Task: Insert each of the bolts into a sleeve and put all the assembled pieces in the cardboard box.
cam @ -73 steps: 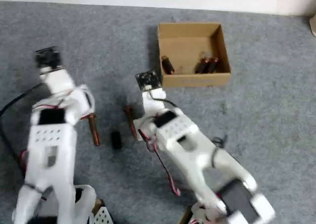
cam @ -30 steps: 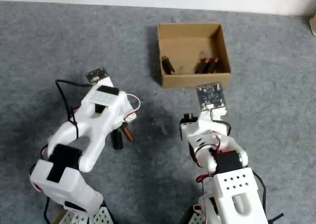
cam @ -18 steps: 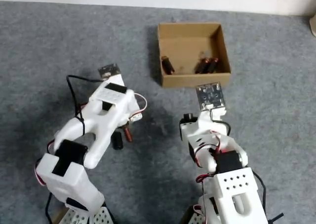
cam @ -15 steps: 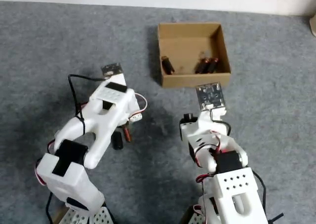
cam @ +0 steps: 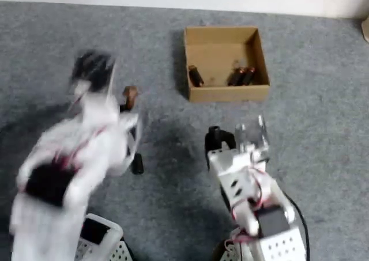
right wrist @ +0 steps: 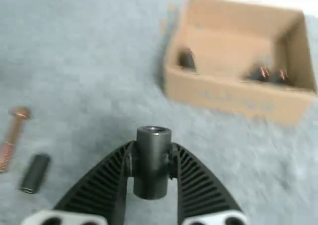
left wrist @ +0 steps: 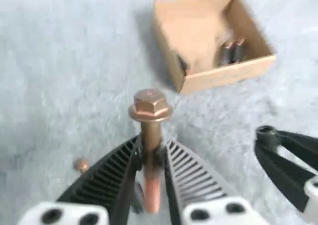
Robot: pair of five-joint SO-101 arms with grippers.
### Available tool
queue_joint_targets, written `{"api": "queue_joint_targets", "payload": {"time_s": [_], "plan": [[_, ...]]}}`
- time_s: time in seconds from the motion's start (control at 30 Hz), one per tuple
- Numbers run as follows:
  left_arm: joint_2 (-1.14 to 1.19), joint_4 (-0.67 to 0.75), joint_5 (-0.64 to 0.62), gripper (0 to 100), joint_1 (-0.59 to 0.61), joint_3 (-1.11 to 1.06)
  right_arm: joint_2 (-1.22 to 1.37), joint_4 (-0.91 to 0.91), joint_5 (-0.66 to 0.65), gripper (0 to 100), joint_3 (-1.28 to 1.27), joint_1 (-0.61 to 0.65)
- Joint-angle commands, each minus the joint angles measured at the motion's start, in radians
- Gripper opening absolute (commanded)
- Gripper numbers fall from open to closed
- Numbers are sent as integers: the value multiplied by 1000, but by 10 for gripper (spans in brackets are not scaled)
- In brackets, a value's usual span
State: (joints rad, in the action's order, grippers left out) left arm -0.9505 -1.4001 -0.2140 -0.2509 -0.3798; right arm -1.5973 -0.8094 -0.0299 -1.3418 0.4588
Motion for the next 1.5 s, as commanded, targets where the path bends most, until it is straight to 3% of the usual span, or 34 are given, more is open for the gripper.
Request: {"api": "queue_joint_targets", "payload": {"time_s": [0.0, 0.1, 0.2, 0.3, 0.37, 0.6, 0.8, 1.47], "plan": [[-375, 11, 46, 4, -27, -202, -274, -51, -15, 4, -41, 93], [-536, 178, 44, 4, -27, -417, -202, -65, -54, 4, -56, 151], [-685, 450, 32, 4, -27, -645, -219, -31, -69, 4, -65, 245], [-832, 718, -92, 4, -21, -811, -246, -25, -69, 4, -65, 306], [-894, 812, -192, 4, -24, -872, -242, -22, -86, 4, -58, 311], [-852, 829, -393, 4, -61, -908, -240, -22, -103, 4, -58, 312], [-852, 822, -394, 4, -205, -900, -240, -22, -101, 4, -56, 312], [-845, 724, -440, 4, -295, -940, -240, 38, -104, 4, -73, 262]]}}
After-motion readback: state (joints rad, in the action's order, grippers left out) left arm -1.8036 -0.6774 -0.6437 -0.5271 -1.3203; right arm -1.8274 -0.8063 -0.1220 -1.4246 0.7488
